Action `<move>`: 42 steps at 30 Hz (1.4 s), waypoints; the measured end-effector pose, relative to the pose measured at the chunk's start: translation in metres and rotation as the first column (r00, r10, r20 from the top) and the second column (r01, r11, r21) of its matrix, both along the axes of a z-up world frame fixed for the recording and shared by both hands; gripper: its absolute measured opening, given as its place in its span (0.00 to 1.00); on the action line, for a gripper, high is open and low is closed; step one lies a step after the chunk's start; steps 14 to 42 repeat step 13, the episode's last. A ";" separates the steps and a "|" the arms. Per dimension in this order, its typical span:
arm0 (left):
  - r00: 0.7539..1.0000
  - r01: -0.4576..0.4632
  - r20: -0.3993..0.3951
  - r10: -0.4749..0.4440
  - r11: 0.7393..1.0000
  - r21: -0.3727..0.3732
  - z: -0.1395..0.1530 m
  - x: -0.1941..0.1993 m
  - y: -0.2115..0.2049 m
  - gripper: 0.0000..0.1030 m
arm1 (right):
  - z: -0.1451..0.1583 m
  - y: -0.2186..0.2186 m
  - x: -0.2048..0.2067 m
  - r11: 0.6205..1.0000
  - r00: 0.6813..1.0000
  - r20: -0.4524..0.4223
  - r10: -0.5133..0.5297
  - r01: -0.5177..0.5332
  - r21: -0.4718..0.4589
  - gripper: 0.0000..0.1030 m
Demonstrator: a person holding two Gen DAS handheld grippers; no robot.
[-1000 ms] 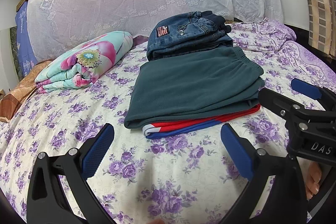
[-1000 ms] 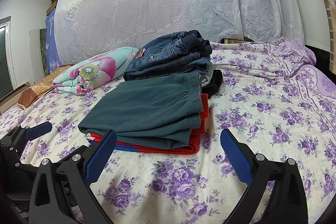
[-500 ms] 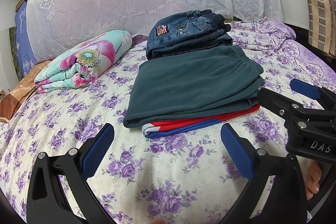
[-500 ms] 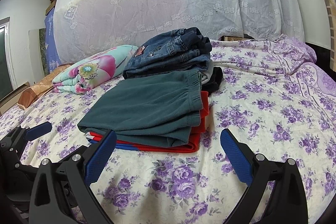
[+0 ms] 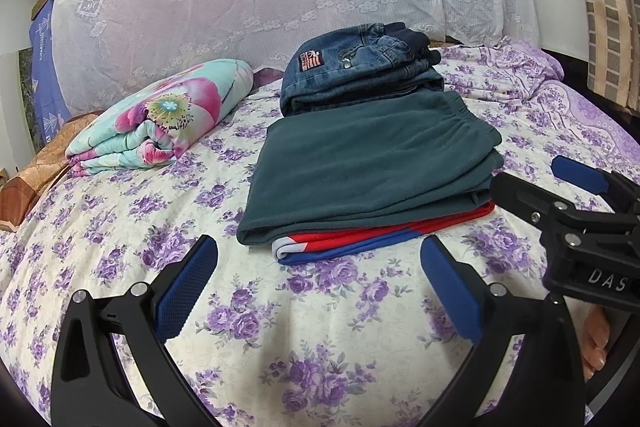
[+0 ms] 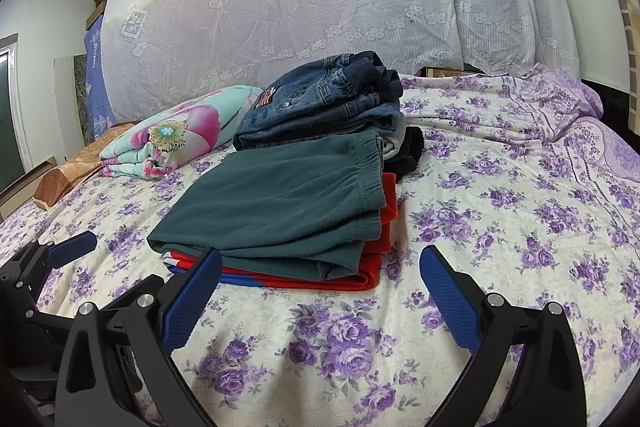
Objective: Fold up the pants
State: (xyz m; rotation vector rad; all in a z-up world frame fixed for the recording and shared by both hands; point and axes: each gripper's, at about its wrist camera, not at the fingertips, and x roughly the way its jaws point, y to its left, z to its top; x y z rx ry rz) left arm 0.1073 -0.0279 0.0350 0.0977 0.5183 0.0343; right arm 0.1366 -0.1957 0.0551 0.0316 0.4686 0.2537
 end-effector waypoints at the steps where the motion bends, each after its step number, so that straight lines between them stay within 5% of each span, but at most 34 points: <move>1: 1.000 -0.001 -0.003 0.001 1.000 -0.004 0.000 0.000 0.000 0.96 | 0.000 0.000 0.000 1.000 1.000 0.000 0.000 0.000 0.000 0.97; 42: 1.000 0.010 -0.030 -0.011 1.000 -0.015 0.000 0.006 0.004 0.96 | 0.000 -0.001 0.001 1.000 1.000 -0.003 0.000 0.000 0.001 0.97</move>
